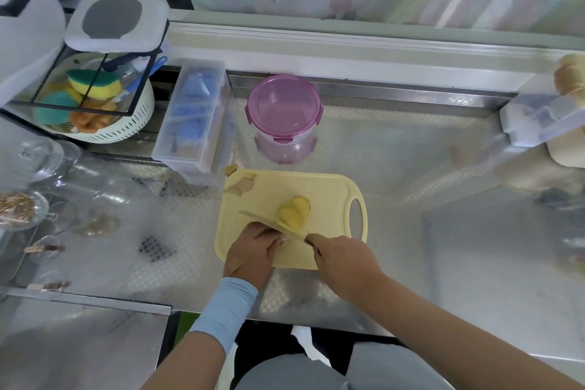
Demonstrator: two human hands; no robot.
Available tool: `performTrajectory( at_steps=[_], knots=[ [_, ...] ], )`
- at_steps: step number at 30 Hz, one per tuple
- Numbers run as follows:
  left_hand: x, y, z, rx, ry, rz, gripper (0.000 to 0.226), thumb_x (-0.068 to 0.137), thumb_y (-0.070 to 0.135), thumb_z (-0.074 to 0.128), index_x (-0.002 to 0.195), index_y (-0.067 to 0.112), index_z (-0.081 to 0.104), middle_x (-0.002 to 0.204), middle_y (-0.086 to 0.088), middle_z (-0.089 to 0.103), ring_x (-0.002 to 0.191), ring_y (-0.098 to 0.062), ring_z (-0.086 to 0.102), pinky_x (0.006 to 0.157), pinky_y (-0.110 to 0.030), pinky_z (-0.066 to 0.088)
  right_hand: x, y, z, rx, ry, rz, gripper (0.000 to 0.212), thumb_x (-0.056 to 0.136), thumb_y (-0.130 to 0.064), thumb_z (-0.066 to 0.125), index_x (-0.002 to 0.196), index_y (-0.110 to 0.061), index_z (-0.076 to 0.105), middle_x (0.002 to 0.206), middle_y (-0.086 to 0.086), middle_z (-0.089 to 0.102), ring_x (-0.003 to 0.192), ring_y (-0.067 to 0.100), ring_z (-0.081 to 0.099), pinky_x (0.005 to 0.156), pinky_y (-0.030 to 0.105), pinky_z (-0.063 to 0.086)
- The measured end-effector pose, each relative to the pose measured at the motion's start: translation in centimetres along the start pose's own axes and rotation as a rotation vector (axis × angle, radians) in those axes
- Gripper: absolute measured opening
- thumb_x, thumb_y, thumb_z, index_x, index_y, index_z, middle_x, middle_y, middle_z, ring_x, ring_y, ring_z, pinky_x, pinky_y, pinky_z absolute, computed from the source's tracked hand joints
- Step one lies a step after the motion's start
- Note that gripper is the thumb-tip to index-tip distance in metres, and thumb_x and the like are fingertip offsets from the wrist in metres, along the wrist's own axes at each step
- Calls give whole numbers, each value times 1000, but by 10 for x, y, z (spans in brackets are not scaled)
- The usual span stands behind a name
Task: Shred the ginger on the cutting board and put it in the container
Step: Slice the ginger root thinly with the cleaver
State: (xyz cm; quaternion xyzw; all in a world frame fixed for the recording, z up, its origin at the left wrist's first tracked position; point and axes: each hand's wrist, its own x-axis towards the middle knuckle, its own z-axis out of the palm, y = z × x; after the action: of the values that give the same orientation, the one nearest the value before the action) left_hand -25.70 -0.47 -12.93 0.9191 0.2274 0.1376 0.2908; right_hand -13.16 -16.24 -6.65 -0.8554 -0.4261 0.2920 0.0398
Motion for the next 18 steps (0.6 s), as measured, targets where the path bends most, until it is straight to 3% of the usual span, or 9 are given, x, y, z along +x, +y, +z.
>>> performTrajectory(
  at_steps=[7,18],
  knots=[
    [2,1,-1,20,-3,-7,28,85,31,52,83,15,76,92,-1,69,92,-11,50,78,-11,35,-5,4,-2,-19,3,10,31,105,-20,32,127,-26,52,64,-1,44,59,28,49,49,32,32],
    [2,-3,3,33,-15,-41,30,84,35,52,82,17,76,91,2,69,92,-11,51,74,-16,39,-8,2,-1,10,-17,35,27,101,-11,38,121,-24,53,67,1,47,54,23,45,45,30,31]
  ],
)
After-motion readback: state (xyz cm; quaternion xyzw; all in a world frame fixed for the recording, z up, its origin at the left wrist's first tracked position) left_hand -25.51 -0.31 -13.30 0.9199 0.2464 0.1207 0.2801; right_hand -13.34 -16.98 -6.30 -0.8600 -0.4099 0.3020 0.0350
